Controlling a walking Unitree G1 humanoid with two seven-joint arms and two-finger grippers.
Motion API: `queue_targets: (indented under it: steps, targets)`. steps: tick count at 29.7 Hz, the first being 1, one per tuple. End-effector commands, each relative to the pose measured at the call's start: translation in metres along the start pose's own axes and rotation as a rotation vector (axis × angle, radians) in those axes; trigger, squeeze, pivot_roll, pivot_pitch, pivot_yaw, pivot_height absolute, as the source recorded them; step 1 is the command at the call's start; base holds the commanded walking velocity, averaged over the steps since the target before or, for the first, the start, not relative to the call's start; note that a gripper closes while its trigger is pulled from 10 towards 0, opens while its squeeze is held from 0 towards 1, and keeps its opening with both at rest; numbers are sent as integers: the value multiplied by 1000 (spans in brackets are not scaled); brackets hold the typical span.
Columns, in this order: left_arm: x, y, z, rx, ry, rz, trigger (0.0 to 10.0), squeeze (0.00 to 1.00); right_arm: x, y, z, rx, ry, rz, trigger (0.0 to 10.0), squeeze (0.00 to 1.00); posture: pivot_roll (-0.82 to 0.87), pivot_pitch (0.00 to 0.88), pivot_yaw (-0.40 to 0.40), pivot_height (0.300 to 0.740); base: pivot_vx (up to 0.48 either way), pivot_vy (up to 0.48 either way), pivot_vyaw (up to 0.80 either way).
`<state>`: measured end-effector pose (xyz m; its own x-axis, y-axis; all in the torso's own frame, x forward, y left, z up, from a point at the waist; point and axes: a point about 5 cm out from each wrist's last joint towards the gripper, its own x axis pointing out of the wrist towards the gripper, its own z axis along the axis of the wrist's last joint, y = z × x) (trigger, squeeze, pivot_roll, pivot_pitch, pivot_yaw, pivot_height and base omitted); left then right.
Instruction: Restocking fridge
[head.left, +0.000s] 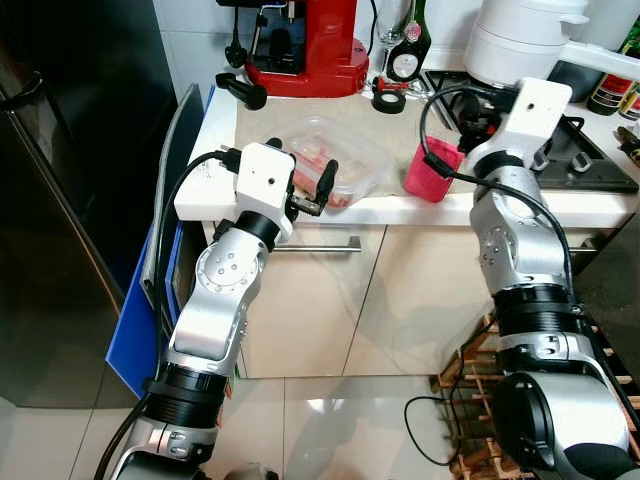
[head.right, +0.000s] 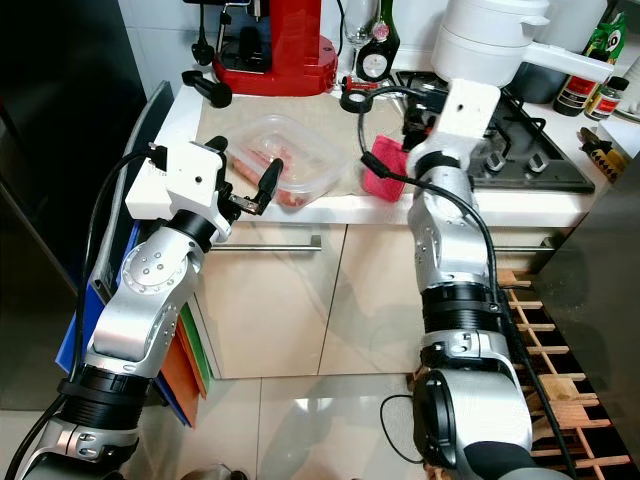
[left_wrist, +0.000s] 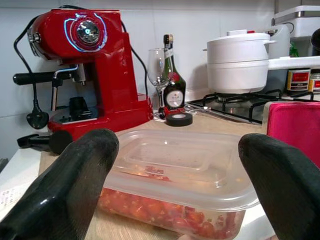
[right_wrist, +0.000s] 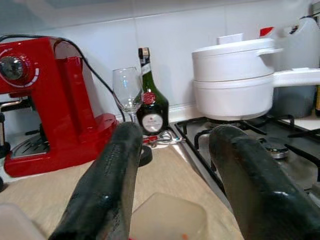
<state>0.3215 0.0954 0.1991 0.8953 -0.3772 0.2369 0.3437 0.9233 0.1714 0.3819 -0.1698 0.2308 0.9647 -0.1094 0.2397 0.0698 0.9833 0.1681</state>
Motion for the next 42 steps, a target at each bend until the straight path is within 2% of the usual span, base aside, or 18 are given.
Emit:
queue_targets:
  steps: [1,5,7,12,19,23,24,25,26,27,29,34,36,42]
  targets:
    - [0,-3,5,10,-14,-14,10000,0,2,0,4,-9,-15,-5,10000,1000,69,0,-41,740,0,0,0]
    - [-1,-3,5,10,-13,-12,10000,0,0,0,2,4,-2,-9,10000,1000,71,0,-43,740,0,0,0]
    - [-2,-2,5,10,-12,-9,10000,0,-1,6,-1,60,20,3,10000,1000,71,0,-42,740,0,0,0]
    - [-1,-3,6,14,-17,-11,10000,0,1,15,4,93,22,25,10000,1000,82,0,-49,740,0,0,0]
    - [-7,-1,7,25,-14,7,10000,0,0,19,-13,230,148,2,10000,1000,122,0,-65,740,0,0,0]
    - [-9,0,8,28,-12,14,10000,0,2,20,-13,213,165,-11,10000,1000,136,0,-68,740,0,0,0]
    - [-10,2,7,33,-7,18,10000,0,6,21,-7,138,153,-14,10000,0,138,0,-69,740,0,0,0]
    - [-10,2,7,33,-7,18,10000,0,6,21,-7,138,153,-14,10000,0,138,0,-69,740,0,0,0]
    - [-11,4,7,35,-5,21,10000,0,8,22,-3,93,140,-16,10000,0,137,0,-69,740,0,0,0]
    - [-11,6,7,38,-4,27,10000,0,11,25,5,-17,123,-26,10000,0,137,0,-69,740,0,0,0]
    - [-11,6,8,38,-3,30,10000,0,12,26,8,-55,133,-38,10000,0,135,0,-71,740,0,0,0]
    - [-12,5,7,35,1,33,10000,0,12,25,4,-46,196,-78,10000,0,128,0,-74,740,0,0,0]
    - [-12,5,7,33,2,34,10000,0,11,21,-2,-42,253,-116,10000,0,127,0,-74,740,0,0,0]
    - [-11,7,7,32,3,38,10000,0,8,13,-2,-28,265,-204,10000,0,118,0,-75,740,0,0,0]
